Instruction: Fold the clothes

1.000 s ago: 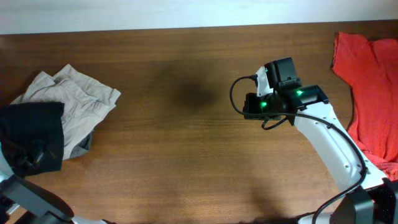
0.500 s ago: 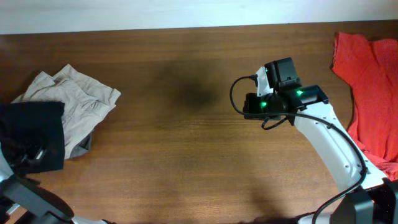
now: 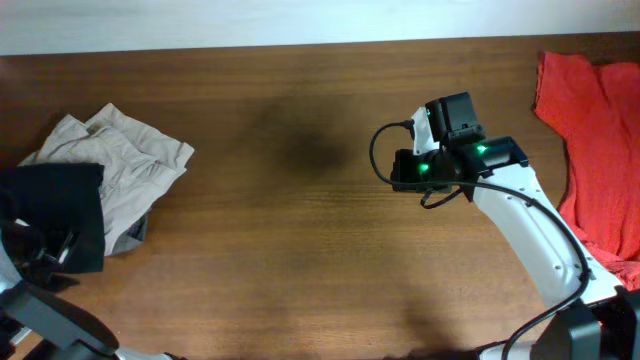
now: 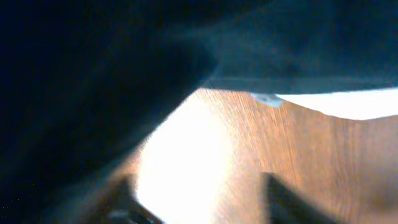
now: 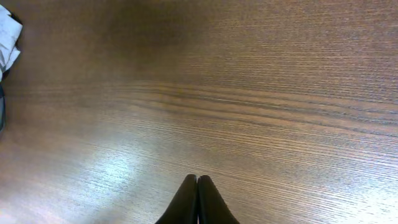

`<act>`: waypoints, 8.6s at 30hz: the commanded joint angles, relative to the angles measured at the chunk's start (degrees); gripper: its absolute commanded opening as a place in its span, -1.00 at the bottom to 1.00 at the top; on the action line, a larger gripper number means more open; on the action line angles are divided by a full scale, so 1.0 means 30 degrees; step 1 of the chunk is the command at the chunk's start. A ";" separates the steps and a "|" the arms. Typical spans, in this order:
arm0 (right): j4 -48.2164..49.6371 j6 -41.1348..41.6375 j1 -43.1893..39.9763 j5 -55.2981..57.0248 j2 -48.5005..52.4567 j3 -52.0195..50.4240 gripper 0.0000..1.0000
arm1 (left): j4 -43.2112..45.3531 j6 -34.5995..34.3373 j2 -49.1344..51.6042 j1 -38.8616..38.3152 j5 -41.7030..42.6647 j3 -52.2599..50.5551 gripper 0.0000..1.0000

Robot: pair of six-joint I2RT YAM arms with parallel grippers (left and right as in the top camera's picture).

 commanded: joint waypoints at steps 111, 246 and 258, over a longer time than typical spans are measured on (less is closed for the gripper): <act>-0.6433 -0.4699 -0.0022 0.1224 -1.1380 0.5093 0.97 | -0.1406 0.8648 -1.7872 -1.2218 -0.2419 0.3963 0.98; 0.6929 -0.7628 -0.1406 0.3592 -2.9594 -2.1092 0.98 | 0.0772 0.8663 -1.9526 -1.2218 -0.2193 0.1239 0.98; 0.6929 -0.7628 -0.1406 0.3592 -2.9594 -2.1092 0.98 | 0.9639 0.8648 -2.5602 -1.2218 -0.0597 -1.0200 0.98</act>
